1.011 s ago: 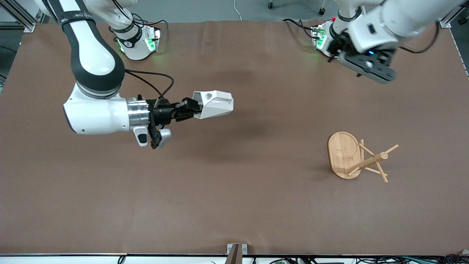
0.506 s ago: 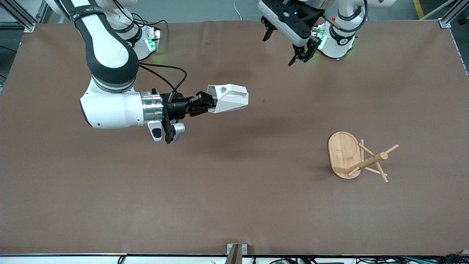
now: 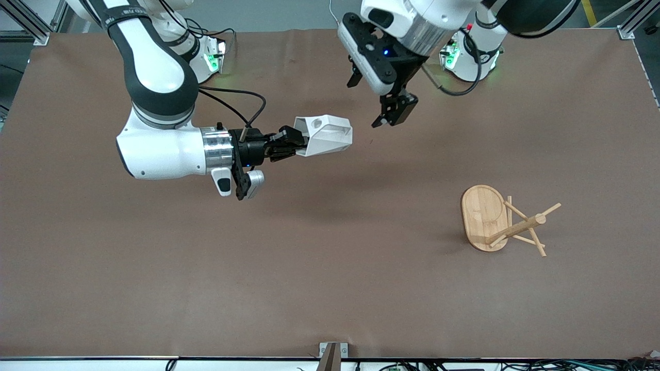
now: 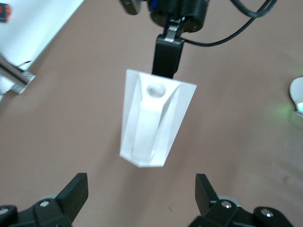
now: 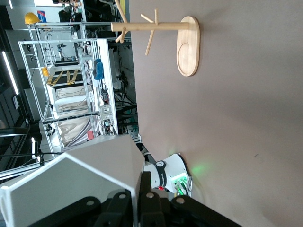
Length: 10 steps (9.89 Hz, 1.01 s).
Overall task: Hang cup on rack
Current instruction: 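Grasp the cup body with the left gripper beside the right gripper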
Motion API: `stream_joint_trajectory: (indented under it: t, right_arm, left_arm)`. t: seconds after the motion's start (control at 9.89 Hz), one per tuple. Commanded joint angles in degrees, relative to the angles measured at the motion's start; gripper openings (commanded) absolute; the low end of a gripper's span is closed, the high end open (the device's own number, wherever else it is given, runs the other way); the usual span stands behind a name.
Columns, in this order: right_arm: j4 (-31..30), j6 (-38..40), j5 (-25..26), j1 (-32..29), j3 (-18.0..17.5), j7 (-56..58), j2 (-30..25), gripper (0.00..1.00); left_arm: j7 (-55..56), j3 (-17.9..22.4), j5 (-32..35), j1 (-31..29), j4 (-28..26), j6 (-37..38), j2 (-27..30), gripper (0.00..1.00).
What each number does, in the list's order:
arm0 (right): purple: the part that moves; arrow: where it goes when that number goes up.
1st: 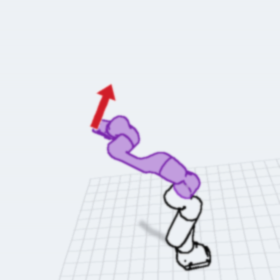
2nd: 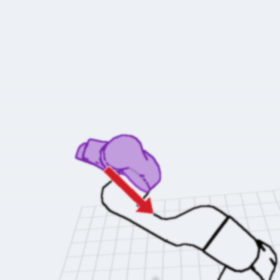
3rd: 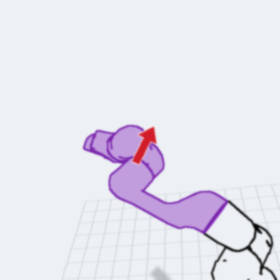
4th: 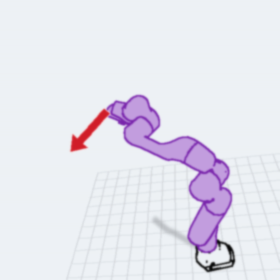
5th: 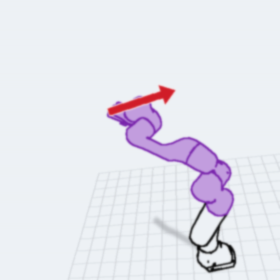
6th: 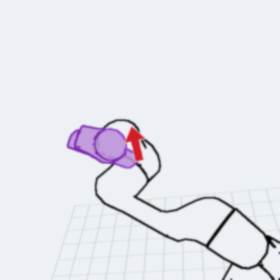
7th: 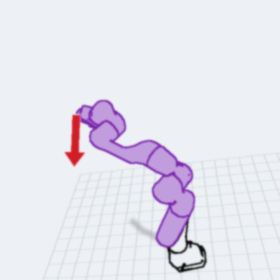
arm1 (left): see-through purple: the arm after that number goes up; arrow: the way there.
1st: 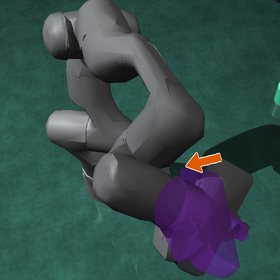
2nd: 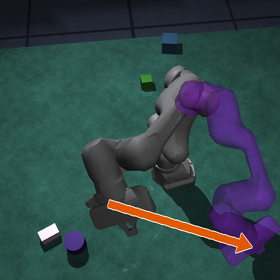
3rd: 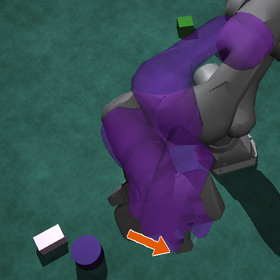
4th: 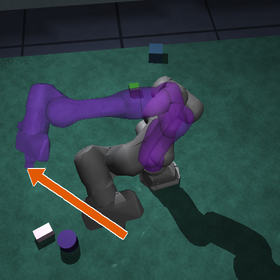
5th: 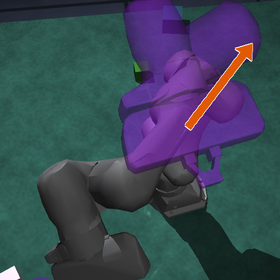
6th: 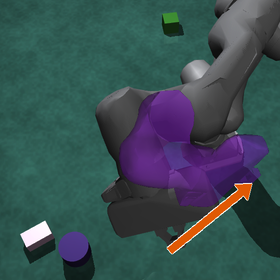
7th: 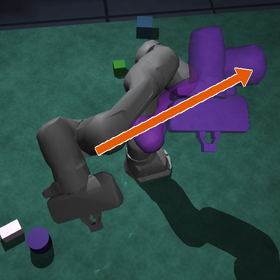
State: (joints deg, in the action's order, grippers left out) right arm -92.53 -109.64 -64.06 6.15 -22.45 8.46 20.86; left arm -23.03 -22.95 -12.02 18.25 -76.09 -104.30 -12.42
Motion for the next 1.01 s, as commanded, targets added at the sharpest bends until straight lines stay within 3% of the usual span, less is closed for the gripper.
stream_joint_trajectory:
  t: [0.0, 0.4, 0.91]
  right_arm:
    - [0.4, -0.1, -1.2, 0.1, -0.5, -2.3, -0.9, 0.01]
    - [0.2, -0.2, -1.2, 0.0, -2.0, -2.3, -1.6, 0.01]
    - [0.4, -0.5, -1.2, 0.0, -3.0, -4.4, -1.9, 0.01]
  left_arm:
    - [-4.5, -0.4, -1.3, 0.8, -0.3, -0.1, -3.6, 1.0]
    - [-8.2, -0.4, -1.3, 0.9, -1.8, -4.1, -4.7, 1.0]
    - [-9.1, -0.5, -1.8, 0.5, -4.2, -4.1, -4.5, 1.0]
